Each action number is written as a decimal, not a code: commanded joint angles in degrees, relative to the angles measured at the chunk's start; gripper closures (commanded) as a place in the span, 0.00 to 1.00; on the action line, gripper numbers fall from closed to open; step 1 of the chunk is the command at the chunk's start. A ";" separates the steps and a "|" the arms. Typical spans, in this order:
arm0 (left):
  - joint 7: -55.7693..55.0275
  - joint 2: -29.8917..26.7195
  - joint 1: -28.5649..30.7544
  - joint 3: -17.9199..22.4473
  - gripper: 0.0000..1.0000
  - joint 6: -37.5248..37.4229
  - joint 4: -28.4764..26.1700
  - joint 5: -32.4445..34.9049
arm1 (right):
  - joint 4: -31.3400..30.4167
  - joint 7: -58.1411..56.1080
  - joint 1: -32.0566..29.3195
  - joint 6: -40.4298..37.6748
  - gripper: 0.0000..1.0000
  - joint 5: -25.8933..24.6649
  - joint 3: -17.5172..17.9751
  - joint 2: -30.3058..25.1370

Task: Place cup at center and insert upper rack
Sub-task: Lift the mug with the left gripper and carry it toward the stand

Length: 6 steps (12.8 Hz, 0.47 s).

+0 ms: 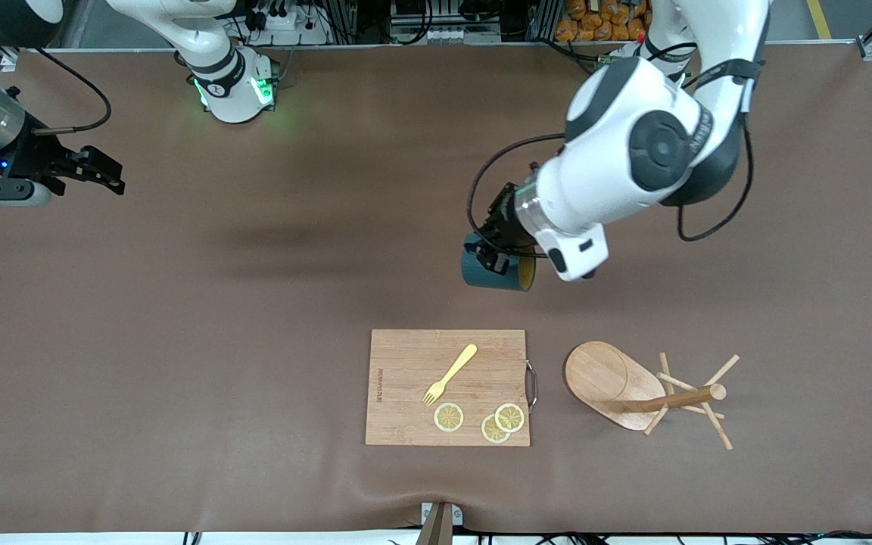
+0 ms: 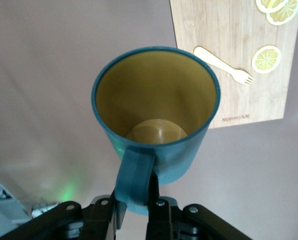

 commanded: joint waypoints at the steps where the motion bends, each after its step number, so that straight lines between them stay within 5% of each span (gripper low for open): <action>1: 3.22 -2.17 3.75 -0.46 1.00 0.46 -1.64 -5.81 | 0.38 -0.27 -0.06 -2.07 0.00 -1.14 -0.15 -2.89; 6: 8.40 -2.70 9.91 -0.63 1.00 -0.33 -1.64 -14.08 | 5.46 -2.19 -1.65 -4.27 0.00 -0.27 -1.54 -5.55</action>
